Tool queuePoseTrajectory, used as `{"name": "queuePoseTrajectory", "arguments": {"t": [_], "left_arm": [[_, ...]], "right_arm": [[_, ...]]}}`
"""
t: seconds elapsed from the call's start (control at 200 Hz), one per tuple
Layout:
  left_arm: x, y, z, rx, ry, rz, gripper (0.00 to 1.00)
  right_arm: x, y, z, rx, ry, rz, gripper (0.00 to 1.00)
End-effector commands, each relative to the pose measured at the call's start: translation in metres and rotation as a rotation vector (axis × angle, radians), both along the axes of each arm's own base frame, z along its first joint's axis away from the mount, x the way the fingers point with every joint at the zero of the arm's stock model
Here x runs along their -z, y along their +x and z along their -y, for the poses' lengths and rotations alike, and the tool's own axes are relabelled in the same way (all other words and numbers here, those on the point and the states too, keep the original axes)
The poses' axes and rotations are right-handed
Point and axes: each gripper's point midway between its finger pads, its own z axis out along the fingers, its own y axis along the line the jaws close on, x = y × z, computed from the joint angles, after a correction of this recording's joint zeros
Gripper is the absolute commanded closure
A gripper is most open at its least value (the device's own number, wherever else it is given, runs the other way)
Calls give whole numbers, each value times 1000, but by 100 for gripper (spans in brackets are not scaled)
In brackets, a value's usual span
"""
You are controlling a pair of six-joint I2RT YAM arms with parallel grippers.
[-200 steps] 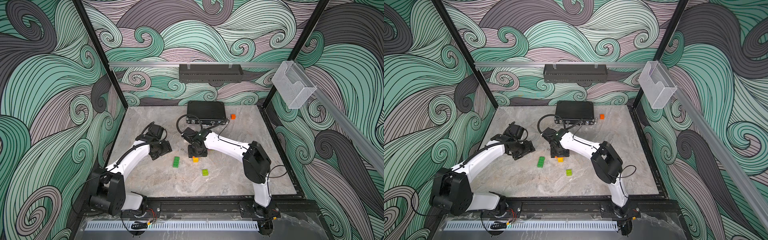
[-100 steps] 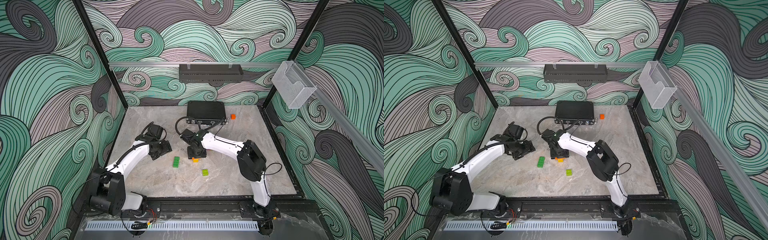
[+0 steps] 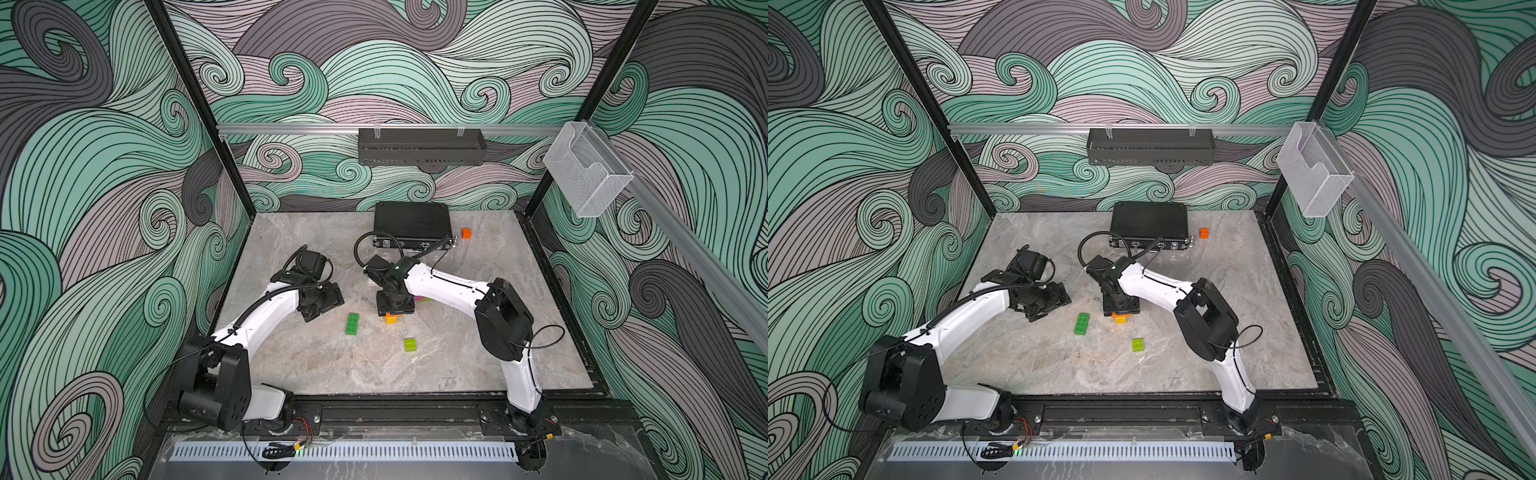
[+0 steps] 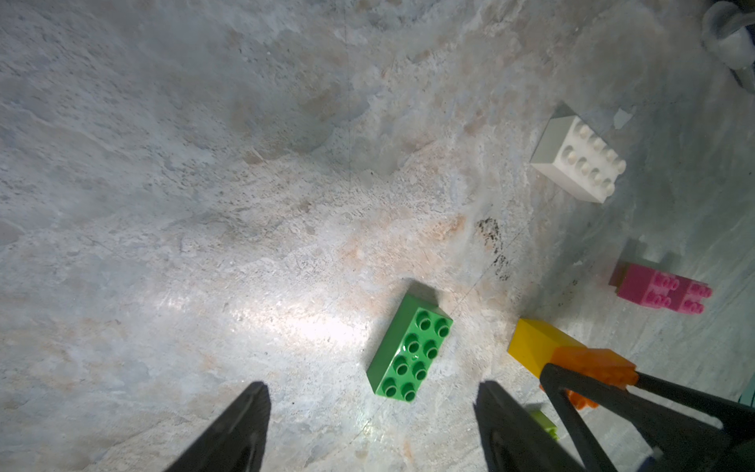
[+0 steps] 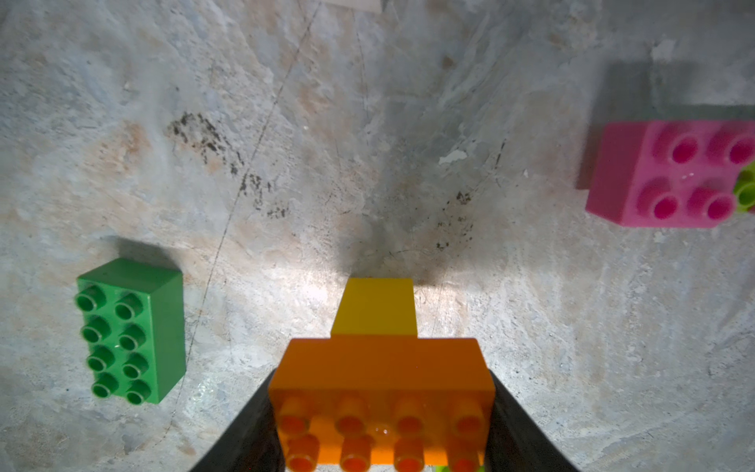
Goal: Assemble a carrot with lego
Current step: Assemble the lego brick with the lego brick.
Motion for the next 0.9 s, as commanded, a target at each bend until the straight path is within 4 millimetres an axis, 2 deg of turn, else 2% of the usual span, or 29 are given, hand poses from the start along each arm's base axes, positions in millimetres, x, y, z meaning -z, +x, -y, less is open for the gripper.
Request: {"name": "queuePoseTrajectory", "arguments": {"t": [0.0, 0.19, 0.435, 0.625, 0.725, 0.816, 0.896], "left_arm": [[-4, 1, -2, -8, -9, 16, 20], [-3, 1, -2, -9, -8, 12, 20], [-2, 1, -2, -8, -7, 9, 20], [-2, 1, -2, -8, -8, 8, 20], [-2, 1, -2, -7, -9, 7, 20], [-2, 1, -2, -9, -6, 7, 20], [-2, 2, -2, -8, -7, 9, 20]], "right_arm": [[24, -9, 5, -22, -41, -60, 81], [29, -17, 0, -38, -58, -61, 82], [46, -25, 14, -6, -129, -100, 82], [54, -25, 15, -16, -141, -113, 81], [48, -22, 13, -20, -130, -99, 74], [33, -18, 10, -17, -102, -66, 60], [17, -13, 6, -15, -74, -33, 52]]}}
